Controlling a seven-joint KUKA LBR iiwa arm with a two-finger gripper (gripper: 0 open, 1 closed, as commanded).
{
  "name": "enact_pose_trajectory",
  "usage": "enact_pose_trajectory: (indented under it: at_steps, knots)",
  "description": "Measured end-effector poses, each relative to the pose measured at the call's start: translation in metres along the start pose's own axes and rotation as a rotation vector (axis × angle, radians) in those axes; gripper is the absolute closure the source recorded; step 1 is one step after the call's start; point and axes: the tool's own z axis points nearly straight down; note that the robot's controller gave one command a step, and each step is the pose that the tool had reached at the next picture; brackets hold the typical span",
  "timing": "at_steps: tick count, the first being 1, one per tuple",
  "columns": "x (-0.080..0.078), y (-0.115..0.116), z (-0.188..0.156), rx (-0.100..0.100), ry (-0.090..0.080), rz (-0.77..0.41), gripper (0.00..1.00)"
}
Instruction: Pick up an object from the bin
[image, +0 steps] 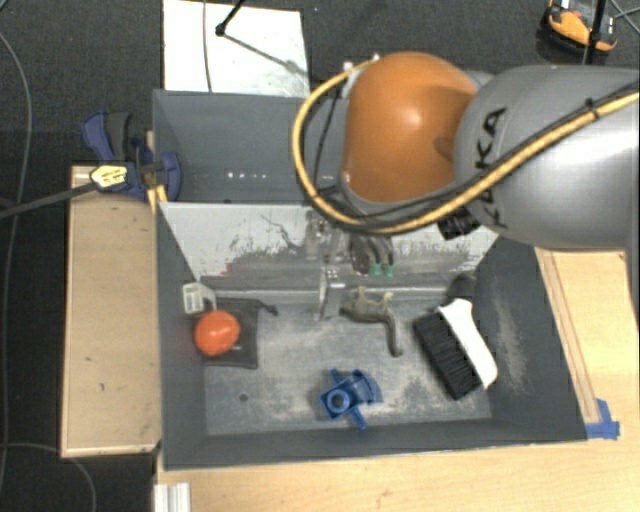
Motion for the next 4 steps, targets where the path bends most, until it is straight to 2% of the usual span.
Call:
enact_pose_trajectory:
  at_steps: [1,2,3,4]
  knots:
    - [-0.001,-0.001,-0.005,-0.001,-0.008,0.003,0.0]
    - [0.03,-0.023,-0.035,0.0,0.004,0.049,0.0]
    - [0.051,-0.03,-0.099,0.0,-0.005,0.0,0.0]
    - [0.053,-0.029,-0.082,-0.003,-0.019,-0.026,0.0]
